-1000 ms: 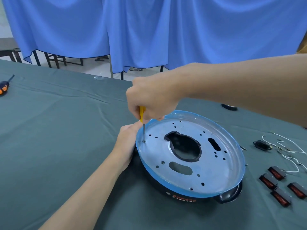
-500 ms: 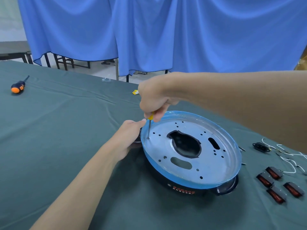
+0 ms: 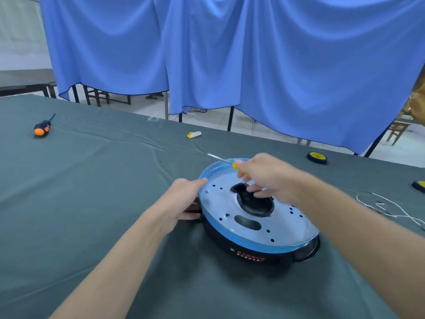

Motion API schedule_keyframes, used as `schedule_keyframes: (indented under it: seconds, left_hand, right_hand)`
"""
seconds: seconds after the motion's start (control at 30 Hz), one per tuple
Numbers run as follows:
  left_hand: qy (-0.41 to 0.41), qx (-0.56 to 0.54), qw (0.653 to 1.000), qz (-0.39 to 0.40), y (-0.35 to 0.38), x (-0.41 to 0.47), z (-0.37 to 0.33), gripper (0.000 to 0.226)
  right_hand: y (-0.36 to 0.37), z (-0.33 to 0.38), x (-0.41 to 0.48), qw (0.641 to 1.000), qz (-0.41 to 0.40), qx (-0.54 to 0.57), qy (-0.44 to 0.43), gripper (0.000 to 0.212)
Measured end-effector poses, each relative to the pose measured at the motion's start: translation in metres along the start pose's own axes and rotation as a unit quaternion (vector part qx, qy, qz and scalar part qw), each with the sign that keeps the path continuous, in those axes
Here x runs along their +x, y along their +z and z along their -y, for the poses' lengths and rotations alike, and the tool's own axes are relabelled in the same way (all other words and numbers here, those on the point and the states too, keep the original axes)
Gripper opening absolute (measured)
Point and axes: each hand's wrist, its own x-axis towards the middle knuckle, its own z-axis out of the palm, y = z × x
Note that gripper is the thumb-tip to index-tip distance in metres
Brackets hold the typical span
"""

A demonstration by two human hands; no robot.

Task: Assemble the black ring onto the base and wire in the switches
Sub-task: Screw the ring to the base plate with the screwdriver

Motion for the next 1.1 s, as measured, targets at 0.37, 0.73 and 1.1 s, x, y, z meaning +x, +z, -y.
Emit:
schedule_keyframes:
  seconds: [0.37,0.73,1.1]
  left_hand:
    - [-0.033,-0.045,0.998,-0.028,0.007,-0.004,-0.002,0.020]
    - [-0.074,-0.068,0.995,-0.023,0.006,-0.009,-0.010,0.017]
    - [-0.133,-0.177,0.975,0.029,0.000,-0.013,-0.019,0.033]
  right_hand:
    - [0.021,-0.006,0.010,0.985,0.015,0.172,0.017,0.035]
    - [0.021,-0.009,0.011,0.985,0.043,0.165,0.027,0.033]
    - [0.021,-0.010,0.011,0.989,0.029,0.147,0.010,0.031]
